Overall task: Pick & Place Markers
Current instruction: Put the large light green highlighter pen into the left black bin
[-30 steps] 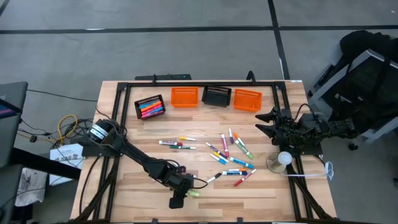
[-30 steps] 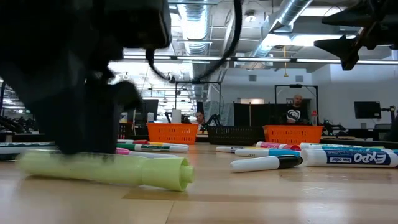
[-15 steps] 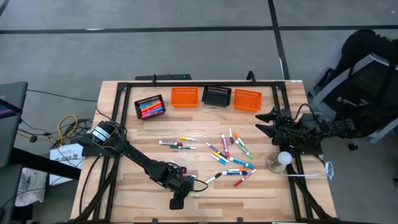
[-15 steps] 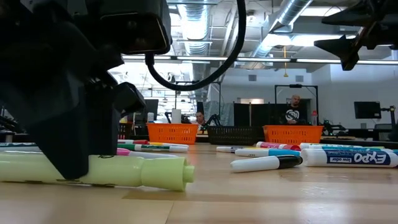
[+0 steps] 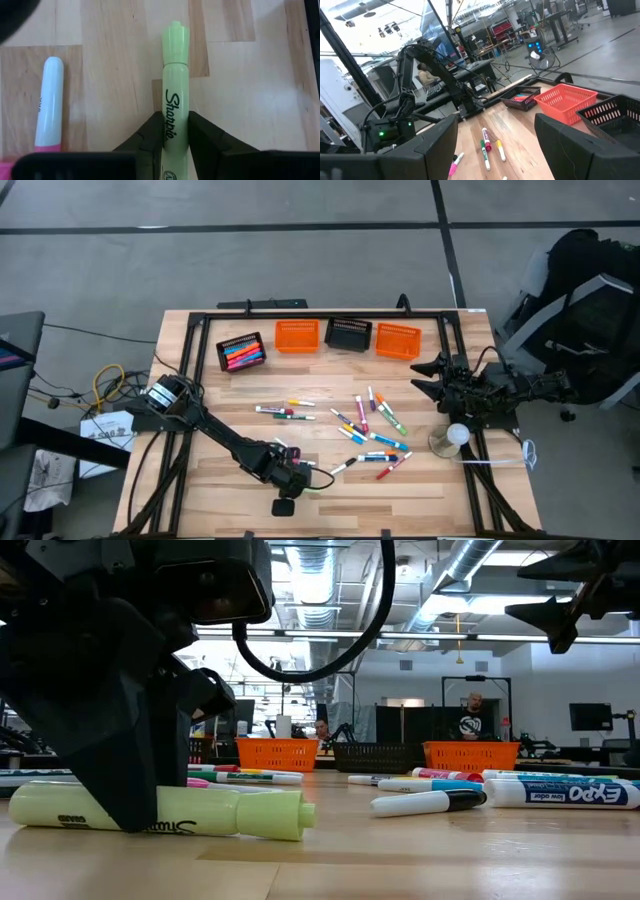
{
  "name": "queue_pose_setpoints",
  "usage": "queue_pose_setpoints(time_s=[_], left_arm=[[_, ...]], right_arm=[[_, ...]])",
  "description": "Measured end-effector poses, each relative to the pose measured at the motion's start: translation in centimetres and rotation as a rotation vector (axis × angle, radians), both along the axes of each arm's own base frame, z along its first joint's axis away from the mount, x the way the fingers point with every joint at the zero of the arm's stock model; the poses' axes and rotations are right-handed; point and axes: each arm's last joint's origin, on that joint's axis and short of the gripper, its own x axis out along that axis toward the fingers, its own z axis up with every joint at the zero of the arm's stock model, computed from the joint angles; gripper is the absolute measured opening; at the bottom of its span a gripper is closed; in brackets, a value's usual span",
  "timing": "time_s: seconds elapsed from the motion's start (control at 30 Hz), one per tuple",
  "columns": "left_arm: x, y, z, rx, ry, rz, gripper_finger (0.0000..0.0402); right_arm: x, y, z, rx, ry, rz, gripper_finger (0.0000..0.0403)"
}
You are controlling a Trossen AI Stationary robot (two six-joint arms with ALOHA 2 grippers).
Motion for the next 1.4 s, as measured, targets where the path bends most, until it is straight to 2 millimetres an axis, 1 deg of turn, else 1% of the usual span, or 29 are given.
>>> queue_pose_setpoints(time_s=[0.17, 0.27, 0.37, 0.5, 0.6, 0.7, 0.8, 0.93, 1.07, 1.23, 1.4], left_arm=[[-0.1, 0.0, 0.3, 0.003, -0.008, 0.006, 0.0069], [-0.2, 0.1, 1.4, 0.004, -0.041, 0.024, 0.0068], [-0.5, 0.7, 2.6, 0.039, -0.064, 0.059, 0.0068], [-0.6, 1.0, 5.6, -0.006, -0.144, 0.077, 0.0068], [-1.0, 1.3, 7.3, -0.043, -0.168, 0.088, 0.0068], [-1.5, 2.0, 9.9, -0.082, -0.226, 0.102, 0.0068], [-2.1, 3.3, 12.2, -0.087, -0.264, 0.133, 0.0068], [-3.2, 5.9, 15.7, -0.084, -0.337, 0.207, 0.0068], [-4.8, 8.3, 18.4, -0.099, -0.372, 0.260, 0.0069], [-6.9, 11.1, 20.7, -0.083, -0.393, 0.333, 0.0069], [-8.8, 13.6, 22.8, -0.073, -0.463, 0.405, 0.0069]], right_arm=[[0.0, 0.0, 0.0, 0.000, -0.001, 0.000, 0.0254], [0.0, 0.0, 0.0, 0.001, -0.002, 0.000, 0.0254], [0.0, 0.0, 0.0, 0.001, -0.003, 0.000, 0.0254], [0.0, 0.0, 0.0, 0.001, -0.005, 0.000, 0.0254], [0.0, 0.0, 0.1, 0.002, -0.007, 0.000, 0.0254], [0.0, 0.0, 0.1, 0.002, -0.007, 0.000, 0.0254], [0.0, 0.0, 0.1, 0.002, -0.007, 0.000, 0.0254], [0.0, 0.0, 0.1, 0.002, -0.010, 0.000, 0.0254], [0.0, 0.0, 0.1, 0.003, -0.013, 0.000, 0.0254], [0.0, 0.0, 0.1, 0.003, -0.014, 0.000, 0.0254], [0.0, 0.0, 0.1, 0.003, -0.013, 0.000, 0.0254]])
